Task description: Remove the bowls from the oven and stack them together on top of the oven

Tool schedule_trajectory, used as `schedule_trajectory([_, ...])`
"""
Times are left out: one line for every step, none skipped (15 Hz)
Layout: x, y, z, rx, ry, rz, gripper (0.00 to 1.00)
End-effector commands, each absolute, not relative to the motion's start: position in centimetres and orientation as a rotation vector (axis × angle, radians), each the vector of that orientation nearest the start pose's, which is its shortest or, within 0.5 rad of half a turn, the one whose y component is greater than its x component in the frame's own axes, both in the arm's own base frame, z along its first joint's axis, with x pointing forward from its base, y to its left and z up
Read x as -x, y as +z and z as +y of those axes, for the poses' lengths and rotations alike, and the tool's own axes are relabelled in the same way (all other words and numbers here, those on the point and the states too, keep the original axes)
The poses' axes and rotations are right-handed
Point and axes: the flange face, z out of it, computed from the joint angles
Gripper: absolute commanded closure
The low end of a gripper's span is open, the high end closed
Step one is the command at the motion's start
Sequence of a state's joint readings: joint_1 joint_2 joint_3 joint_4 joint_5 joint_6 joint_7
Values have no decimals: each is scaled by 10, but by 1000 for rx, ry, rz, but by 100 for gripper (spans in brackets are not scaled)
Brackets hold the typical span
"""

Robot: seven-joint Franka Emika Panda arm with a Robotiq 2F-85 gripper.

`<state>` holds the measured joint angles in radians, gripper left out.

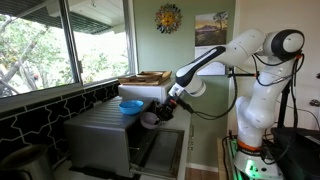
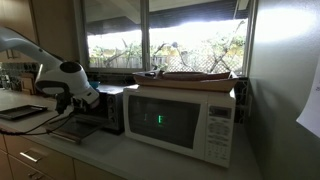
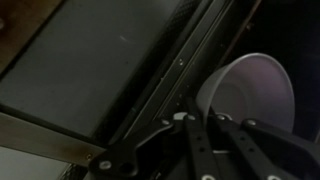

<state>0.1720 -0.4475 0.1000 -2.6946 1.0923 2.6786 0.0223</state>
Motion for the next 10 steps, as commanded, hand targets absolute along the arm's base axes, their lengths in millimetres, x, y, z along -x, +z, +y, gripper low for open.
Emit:
schedule_trajectory([-361, 425, 69, 2423, -243, 623, 98])
schedule_trajectory([-357, 435, 67, 2444, -219, 585, 98])
schedule_trajectory([-355, 445, 64, 2460, -210, 560, 98])
schedule_trajectory([-355, 456, 62, 2466, -216, 553, 98])
schedule_trajectory([-354, 464, 60, 2465, -218, 538, 98])
schedule_trajectory([-355, 469, 60, 2467, -220, 532, 98])
schedule_trajectory([-354, 475, 60, 2465, -224, 511, 98])
schedule_trajectory([-352, 482, 61, 2469, -218, 480, 98])
schedule_trajectory([-349, 494, 63, 2463, -208, 444, 98])
schedule_trajectory([-347, 504, 65, 2464, -183, 398, 98])
